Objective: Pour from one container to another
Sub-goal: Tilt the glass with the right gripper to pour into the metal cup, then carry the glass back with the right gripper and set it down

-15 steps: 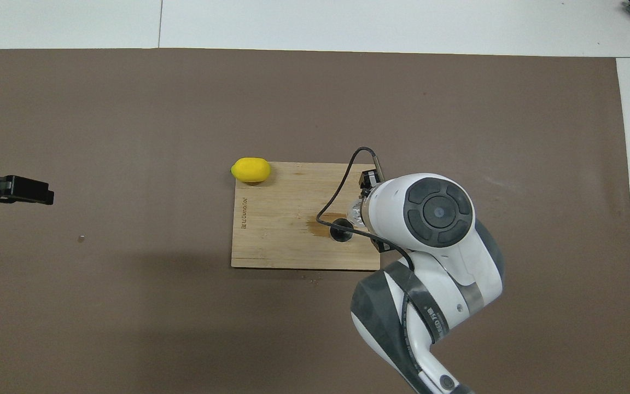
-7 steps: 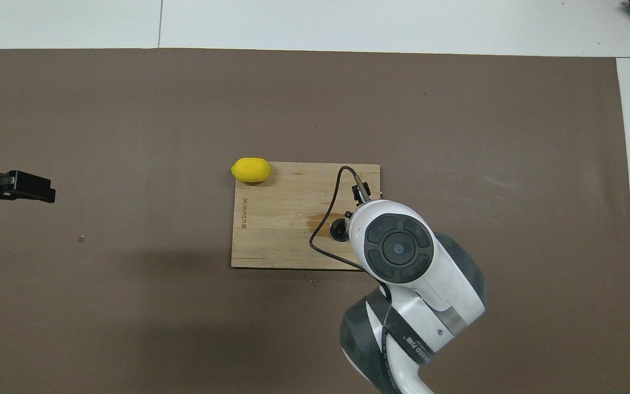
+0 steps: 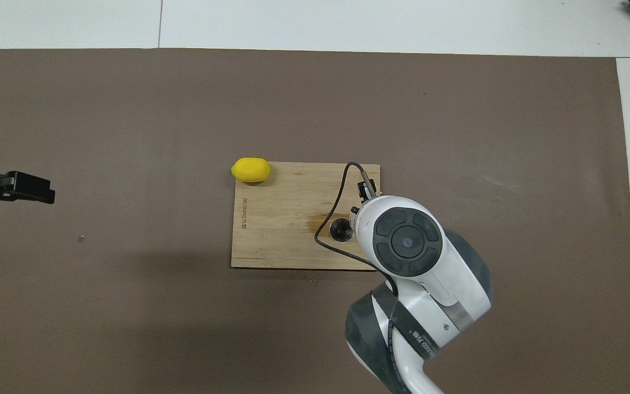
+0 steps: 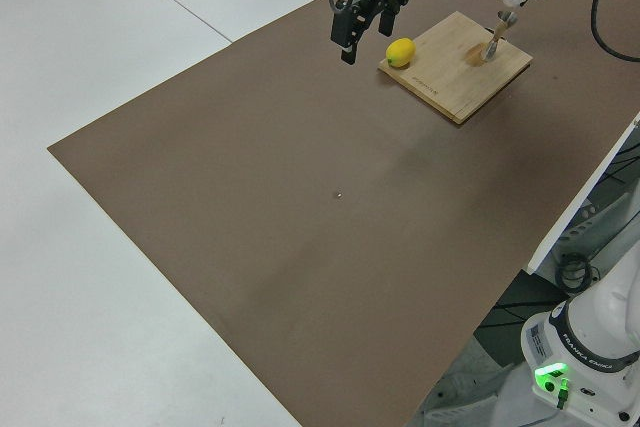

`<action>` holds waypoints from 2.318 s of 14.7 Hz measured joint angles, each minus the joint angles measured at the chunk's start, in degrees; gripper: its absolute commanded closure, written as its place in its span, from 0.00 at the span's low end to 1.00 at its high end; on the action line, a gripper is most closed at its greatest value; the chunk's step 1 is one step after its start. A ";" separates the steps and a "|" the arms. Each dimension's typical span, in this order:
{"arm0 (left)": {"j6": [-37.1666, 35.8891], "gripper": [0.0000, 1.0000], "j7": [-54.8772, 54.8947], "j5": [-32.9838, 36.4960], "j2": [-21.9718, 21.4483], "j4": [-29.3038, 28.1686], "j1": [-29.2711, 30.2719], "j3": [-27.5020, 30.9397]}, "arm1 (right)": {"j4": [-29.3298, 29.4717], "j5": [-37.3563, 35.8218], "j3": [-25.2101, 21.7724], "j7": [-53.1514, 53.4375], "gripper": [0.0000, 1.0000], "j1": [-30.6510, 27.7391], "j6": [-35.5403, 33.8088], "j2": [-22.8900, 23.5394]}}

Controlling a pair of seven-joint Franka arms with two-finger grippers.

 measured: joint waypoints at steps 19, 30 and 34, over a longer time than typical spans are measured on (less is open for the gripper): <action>-0.01 0.00 -0.80 0.00 0.00 0.00 -0.11 0.00 | -3.13 44.16 -0.48 -33.87 1.00 -29.21 -7.48 3.24; -1.34 0.00 -2.52 0.00 -1.27 0.35 -0.32 0.01 | -1.27 46.61 -0.41 -47.78 1.00 -40.67 -8.86 12.09; -1.56 0.00 -2.61 0.01 -1.71 0.35 -0.32 0.06 | 0.12 46.87 -0.40 -52.19 1.00 -42.86 -9.01 15.07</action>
